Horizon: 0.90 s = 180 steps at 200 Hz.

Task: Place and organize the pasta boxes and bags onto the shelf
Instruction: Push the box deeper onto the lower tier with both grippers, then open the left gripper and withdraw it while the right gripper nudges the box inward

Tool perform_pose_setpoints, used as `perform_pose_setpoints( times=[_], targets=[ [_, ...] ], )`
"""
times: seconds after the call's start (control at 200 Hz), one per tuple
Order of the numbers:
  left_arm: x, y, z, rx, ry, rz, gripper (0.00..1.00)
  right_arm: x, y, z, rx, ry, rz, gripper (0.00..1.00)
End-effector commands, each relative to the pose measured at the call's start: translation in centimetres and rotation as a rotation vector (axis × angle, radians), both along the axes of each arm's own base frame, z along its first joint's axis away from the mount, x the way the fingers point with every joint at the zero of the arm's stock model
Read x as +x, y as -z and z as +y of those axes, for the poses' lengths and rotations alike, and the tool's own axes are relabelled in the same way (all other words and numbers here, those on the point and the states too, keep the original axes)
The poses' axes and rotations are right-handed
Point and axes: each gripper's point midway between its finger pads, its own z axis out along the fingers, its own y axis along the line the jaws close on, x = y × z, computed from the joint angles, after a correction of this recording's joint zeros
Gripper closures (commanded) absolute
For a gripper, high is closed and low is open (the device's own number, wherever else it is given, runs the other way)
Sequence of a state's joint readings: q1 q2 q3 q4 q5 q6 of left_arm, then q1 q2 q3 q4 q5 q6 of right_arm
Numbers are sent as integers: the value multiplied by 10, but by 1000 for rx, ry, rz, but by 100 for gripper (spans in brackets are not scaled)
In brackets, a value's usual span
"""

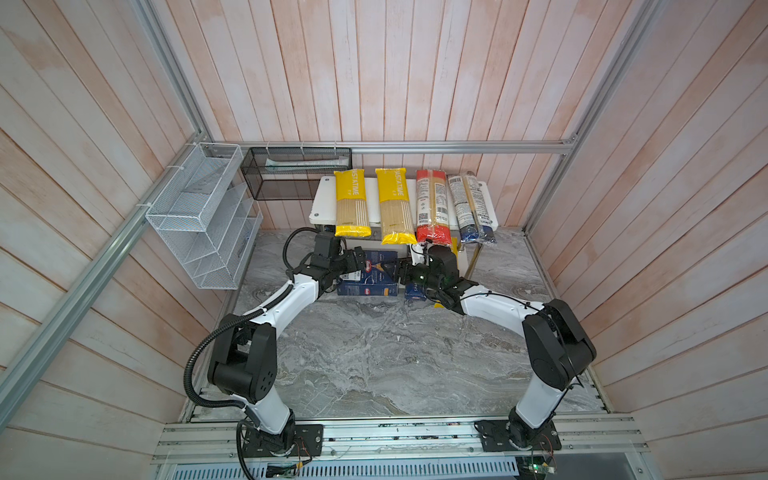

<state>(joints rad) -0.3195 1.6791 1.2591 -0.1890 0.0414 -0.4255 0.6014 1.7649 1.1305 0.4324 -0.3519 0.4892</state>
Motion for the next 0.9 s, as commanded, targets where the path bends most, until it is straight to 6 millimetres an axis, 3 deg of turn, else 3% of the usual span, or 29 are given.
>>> perform_pose_setpoints(
  times=[0.0, 0.24, 0.37, 0.505, 0.72, 0.895],
  targets=[
    [13, -34, 11, 64, -32, -106, 0, -9, -22, 5, 13, -50, -52, 31],
    [9, -31, 14, 68, -36, -101, 0, -32, -23, 0, -31, -79, -51, 31],
    [6, -34, 19, 64, -50, -108, 0, -58, -28, -2, -73, -91, -74, 31],
    [-2, -35, 17, 41, -29, -115, 0, -87, -16, -2, -79, -120, -45, 31],
    [-20, -10, 16, 5, -14, -60, 0, -121, 5, 14, -86, -204, -11, 31],
    [-41, 2, 25, 15, -31, -22, 0, -131, 14, 35, -92, -260, -6, 32]
  ],
)
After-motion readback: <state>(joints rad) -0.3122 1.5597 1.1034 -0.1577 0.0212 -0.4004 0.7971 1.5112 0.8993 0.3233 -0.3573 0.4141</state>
